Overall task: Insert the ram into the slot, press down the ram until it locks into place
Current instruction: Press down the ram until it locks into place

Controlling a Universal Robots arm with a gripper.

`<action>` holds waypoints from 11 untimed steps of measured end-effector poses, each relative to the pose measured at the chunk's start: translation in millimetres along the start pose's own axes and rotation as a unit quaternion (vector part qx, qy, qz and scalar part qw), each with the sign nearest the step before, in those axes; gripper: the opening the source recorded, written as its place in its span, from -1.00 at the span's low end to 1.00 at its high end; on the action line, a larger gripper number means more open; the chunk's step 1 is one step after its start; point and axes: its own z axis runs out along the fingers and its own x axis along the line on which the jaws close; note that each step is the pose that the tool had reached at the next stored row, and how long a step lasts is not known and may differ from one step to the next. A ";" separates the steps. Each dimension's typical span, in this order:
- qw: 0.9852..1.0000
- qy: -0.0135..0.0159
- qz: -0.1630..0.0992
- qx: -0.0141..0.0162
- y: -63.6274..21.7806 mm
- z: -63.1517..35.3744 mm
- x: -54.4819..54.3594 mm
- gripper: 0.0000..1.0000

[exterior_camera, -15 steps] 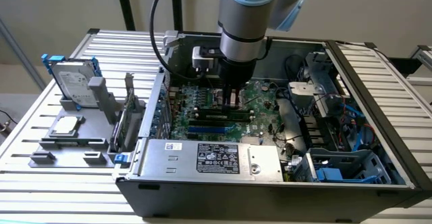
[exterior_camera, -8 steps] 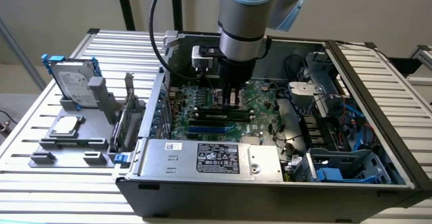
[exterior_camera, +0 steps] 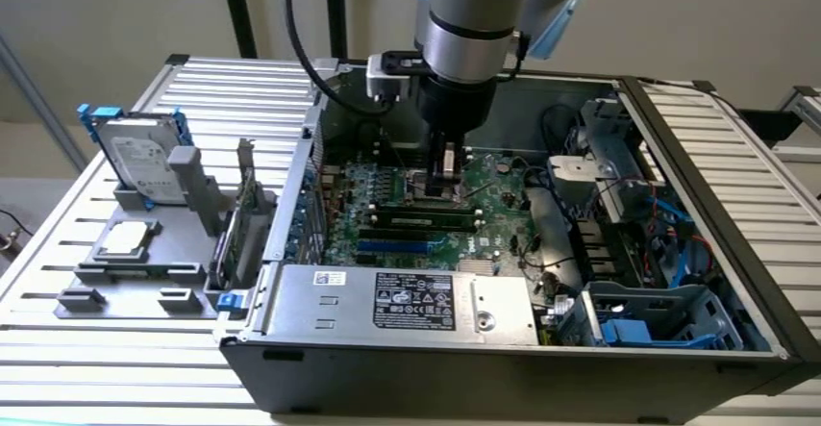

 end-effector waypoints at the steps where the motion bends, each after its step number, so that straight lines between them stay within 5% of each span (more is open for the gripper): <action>1: 1.000 0.000 0.000 0.000 0.1 -4.4 0.1 -0.80; 11: 1.000 -0.002 0.000 -0.001 0.2 -8.4 0.1 -0.80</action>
